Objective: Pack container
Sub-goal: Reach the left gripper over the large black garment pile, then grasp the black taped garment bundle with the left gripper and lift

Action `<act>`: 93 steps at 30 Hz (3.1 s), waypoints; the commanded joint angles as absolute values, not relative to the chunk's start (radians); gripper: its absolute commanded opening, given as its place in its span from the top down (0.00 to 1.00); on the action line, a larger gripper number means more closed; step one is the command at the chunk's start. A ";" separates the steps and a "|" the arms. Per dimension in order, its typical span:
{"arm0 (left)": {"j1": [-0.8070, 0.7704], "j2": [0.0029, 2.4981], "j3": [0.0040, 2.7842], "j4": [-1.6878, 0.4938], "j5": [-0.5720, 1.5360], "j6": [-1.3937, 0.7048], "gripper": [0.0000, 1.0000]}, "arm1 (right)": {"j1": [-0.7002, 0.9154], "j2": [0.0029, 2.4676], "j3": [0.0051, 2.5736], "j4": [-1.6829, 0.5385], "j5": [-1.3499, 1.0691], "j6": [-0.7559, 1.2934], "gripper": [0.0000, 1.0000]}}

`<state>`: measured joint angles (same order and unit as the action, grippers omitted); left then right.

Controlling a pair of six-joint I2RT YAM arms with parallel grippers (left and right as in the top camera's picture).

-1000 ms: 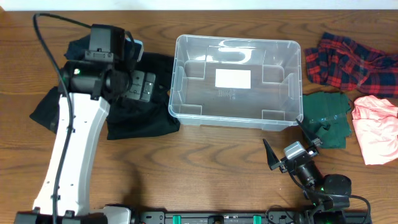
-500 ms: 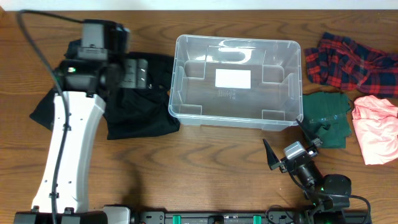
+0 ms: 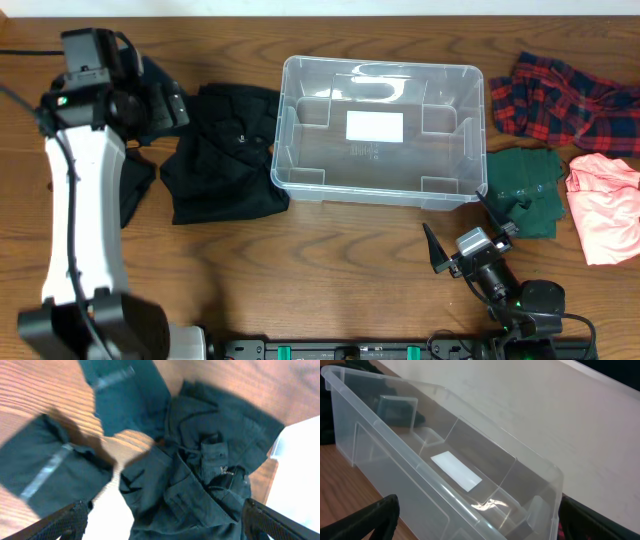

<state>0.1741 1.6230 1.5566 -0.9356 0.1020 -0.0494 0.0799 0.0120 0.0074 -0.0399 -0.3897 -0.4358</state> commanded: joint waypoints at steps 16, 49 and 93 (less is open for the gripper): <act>0.178 1.950 1.575 -0.932 0.142 0.131 0.02 | 0.086 0.007 0.006 -0.042 -0.396 -0.446 0.01; 0.178 2.164 1.560 -0.926 0.150 0.138 0.22 | 0.086 0.007 0.006 -0.042 -0.396 -0.446 0.01; 0.178 1.753 1.622 -0.958 0.149 0.108 0.94 | 0.086 0.007 0.006 -0.042 -0.396 -0.446 0.01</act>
<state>0.1741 1.8439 1.5776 -0.9615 0.1467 0.1265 0.0803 0.0120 0.0074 -0.0399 -0.3897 -0.4358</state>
